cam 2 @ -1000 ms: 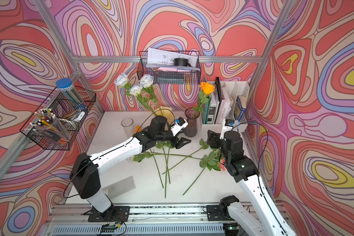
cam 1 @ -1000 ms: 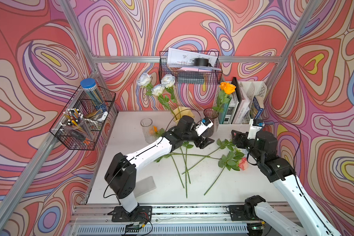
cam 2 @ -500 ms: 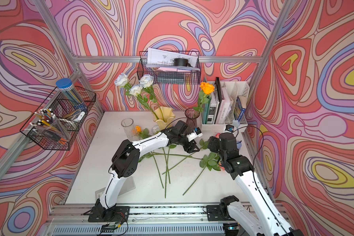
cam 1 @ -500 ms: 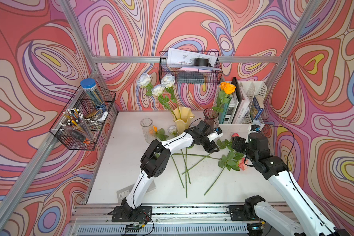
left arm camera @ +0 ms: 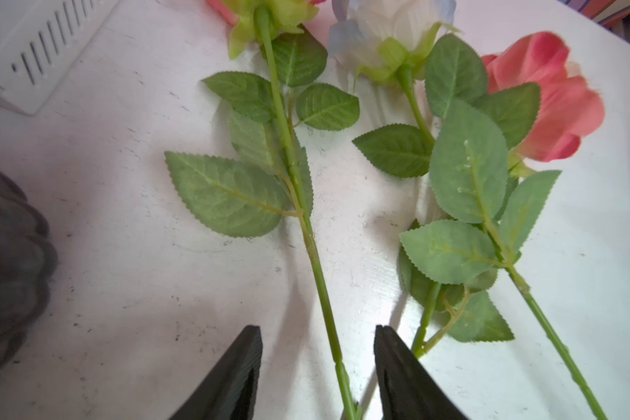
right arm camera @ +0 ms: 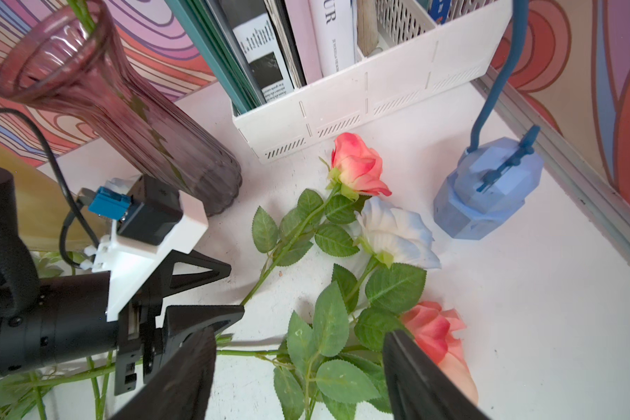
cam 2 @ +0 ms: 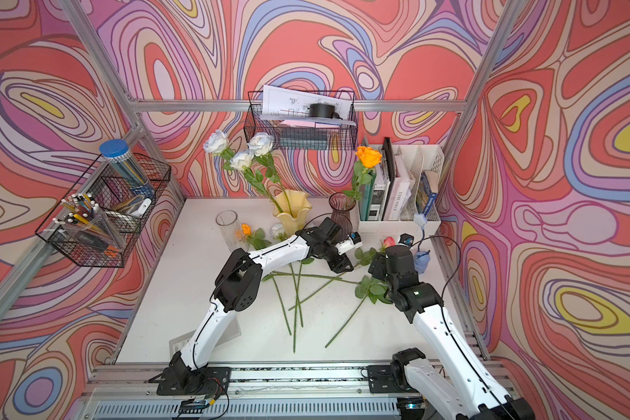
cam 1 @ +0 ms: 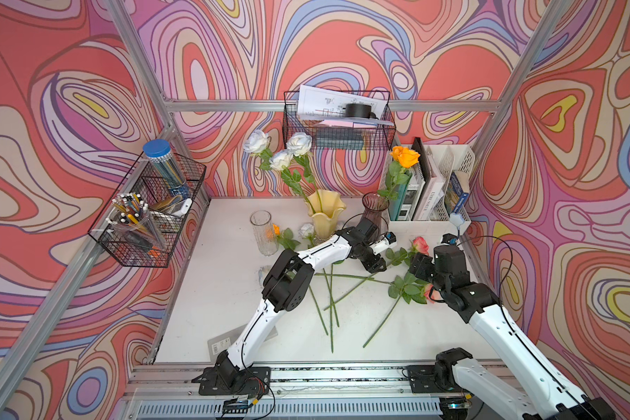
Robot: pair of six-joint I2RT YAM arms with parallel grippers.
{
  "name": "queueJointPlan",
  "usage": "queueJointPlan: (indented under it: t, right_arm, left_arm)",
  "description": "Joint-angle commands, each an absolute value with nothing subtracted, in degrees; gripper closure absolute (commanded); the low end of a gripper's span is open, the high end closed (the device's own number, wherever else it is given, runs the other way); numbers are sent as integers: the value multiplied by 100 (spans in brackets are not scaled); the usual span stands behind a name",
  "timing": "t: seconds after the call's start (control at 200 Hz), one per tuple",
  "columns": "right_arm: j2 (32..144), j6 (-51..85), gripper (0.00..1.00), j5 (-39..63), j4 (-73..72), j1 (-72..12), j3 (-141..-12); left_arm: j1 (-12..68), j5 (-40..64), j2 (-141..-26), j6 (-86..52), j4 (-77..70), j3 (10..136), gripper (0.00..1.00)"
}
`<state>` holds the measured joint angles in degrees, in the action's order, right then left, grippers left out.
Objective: Arrange the flowers in different vases according to their colors
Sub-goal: Pick up the flower at the center of the board.
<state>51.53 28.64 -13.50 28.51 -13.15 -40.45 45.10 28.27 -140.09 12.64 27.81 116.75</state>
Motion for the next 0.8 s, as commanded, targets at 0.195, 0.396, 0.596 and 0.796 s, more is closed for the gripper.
queueJointPlan:
  t: [0.195,0.396,0.596,0.796]
  right_arm:
    - [5003,3448,29,-560,2528,-1276,-3430]
    - [4709,3511,29,-446,2671,-1276,-3261]
    - [4575,3499,29,-425,2687,-1274,-3216]
    - [4393,3419,29,-561,2858,-1277,-3325]
  left_arm:
    - [4616,2360,-14381,1398,3449,12124,50]
    - [4648,2171,-14603,1267,3596,12447,60]
    - [4705,1935,-14852,1283,3916,12840,69]
    - [4737,1741,-14796,1289,3905,12841,87]
